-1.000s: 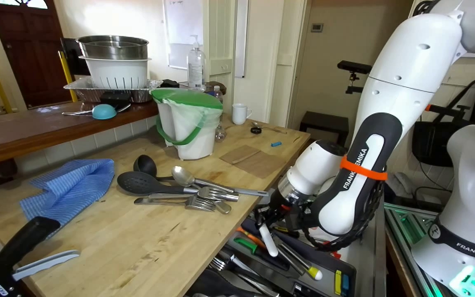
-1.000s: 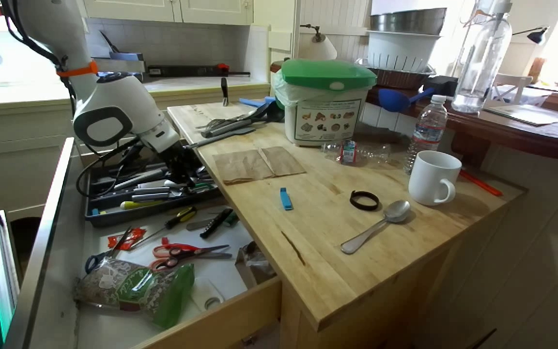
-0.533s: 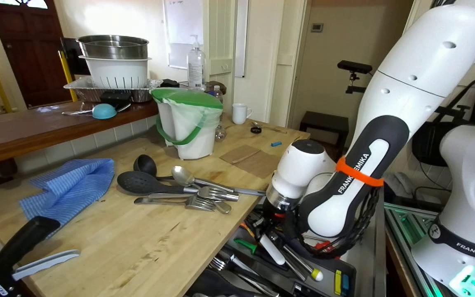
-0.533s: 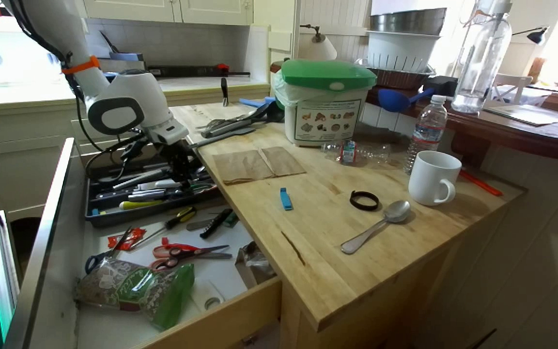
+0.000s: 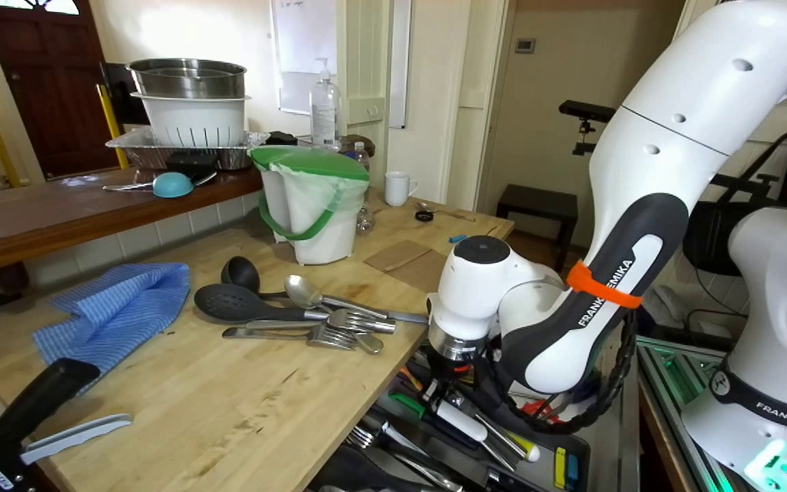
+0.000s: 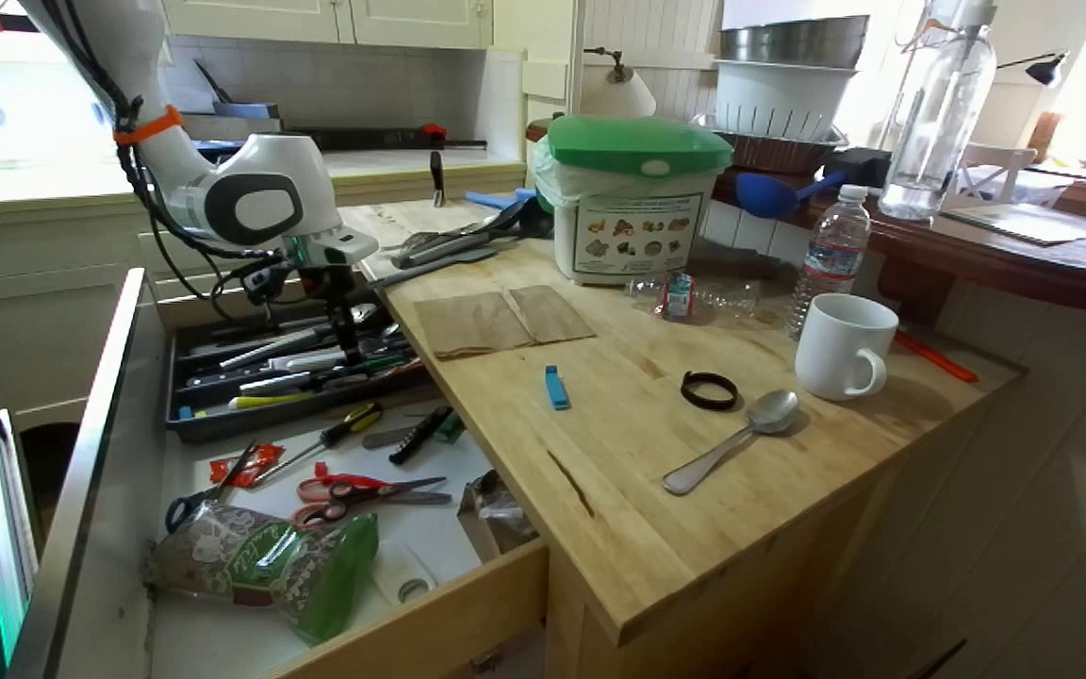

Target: Put the white potato peeler inside the utensil holder in the drawer

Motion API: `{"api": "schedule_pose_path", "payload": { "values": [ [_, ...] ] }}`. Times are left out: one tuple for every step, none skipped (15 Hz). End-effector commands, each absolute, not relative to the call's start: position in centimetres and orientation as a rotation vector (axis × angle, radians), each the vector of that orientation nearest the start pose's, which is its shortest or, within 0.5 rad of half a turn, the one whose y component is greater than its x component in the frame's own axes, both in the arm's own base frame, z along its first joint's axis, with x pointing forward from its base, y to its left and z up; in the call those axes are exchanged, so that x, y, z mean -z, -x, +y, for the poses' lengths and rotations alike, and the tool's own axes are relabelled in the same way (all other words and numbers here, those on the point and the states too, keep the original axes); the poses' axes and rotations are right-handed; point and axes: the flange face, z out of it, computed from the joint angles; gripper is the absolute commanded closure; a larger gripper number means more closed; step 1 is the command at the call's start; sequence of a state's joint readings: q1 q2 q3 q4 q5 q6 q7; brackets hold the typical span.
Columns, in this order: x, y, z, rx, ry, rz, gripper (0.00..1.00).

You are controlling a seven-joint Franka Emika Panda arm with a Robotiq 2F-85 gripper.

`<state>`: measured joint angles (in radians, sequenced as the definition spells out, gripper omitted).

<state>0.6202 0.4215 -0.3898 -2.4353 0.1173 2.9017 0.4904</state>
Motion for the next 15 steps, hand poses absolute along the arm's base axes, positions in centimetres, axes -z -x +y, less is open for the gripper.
{"api": "schedule_pose_path", "payload": {
  "values": [
    [-15.7,-47.4,8.4,0.154,3.211,0.414,0.92],
    [-16.0,-47.2,8.1,0.166,3.206,0.366,0.92],
    [-16.1,-47.2,7.9,0.162,3.202,0.355,0.92],
    [-16.2,-47.2,7.7,0.141,3.197,0.350,0.71],
    [-16.2,-47.2,7.5,0.132,3.195,0.357,0.42],
    [-16.2,-47.2,7.3,0.127,3.186,0.354,0.40],
    [-16.2,-46.9,7.2,0.121,3.177,0.370,0.34],
    [-16.4,-46.5,7.1,0.118,3.163,0.384,0.27],
    [-16.6,-45.9,7.2,0.114,3.155,0.402,0.19],
    [-16.8,-45.2,7.6,0.108,3.146,0.404,0.12],
    [-17.1,-44.2,8.3,0.101,3.141,0.411,0.03],
    [-17.2,-43.1,9.0,0.106,3.140,0.429,0.00],
    [-17.5,-41.8,9.5,0.102,3.134,0.449,0.00],
    [-17.9,-40.0,9.9,0.125,3.117,0.489,0.00],
    [-18.5,-38.2,10.3,0.135,3.091,0.551,0.00]
  ]
}}
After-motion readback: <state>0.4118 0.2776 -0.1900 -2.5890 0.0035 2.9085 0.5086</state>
